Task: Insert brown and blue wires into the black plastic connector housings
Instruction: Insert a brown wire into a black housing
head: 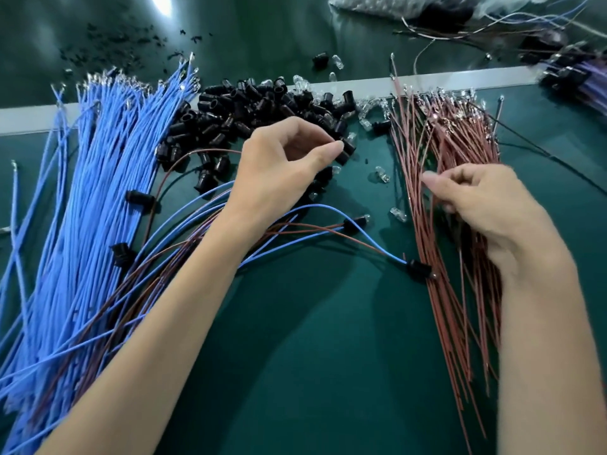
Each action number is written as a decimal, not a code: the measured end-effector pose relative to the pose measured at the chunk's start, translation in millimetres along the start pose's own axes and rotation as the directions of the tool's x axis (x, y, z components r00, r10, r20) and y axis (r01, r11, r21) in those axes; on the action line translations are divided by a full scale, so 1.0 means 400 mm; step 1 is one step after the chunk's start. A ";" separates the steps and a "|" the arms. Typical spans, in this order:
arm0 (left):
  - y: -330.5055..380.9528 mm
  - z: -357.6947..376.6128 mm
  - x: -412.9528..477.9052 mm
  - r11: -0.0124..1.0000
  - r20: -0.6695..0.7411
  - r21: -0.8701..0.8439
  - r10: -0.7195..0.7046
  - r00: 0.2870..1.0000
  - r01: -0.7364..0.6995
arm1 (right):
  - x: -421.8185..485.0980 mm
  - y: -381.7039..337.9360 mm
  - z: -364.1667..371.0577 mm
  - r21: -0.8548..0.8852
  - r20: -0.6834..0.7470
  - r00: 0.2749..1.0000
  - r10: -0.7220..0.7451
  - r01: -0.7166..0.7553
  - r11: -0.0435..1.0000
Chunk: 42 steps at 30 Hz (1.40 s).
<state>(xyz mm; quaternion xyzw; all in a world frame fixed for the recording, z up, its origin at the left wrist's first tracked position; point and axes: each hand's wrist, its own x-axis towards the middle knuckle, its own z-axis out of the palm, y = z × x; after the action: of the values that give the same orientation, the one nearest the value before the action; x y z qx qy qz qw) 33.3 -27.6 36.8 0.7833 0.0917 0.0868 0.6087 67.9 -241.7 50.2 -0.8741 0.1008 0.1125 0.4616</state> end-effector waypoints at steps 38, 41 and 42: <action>-0.031 -0.168 0.061 0.883 -0.057 -0.466 -0.087 0.995 0.051 | 0.071 -0.217 0.274 0.737 0.060 0.816 -0.575 0.352 0.577; -0.032 -0.158 0.063 0.860 -0.064 -0.508 -0.098 0.993 0.052 | 0.070 -0.211 0.282 0.721 0.160 0.813 -0.561 0.292 0.629; -0.032 -0.154 0.064 0.854 -0.067 -0.517 -0.108 0.992 0.058 | 0.068 -0.206 0.286 0.717 0.179 0.815 -0.552 0.276 0.640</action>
<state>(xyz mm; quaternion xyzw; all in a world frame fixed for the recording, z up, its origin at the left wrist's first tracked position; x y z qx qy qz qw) 42.2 39.5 39.9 0.5829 0.1274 0.1184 0.7937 105.1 -103.0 44.1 -0.6113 -0.1655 0.1262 0.7635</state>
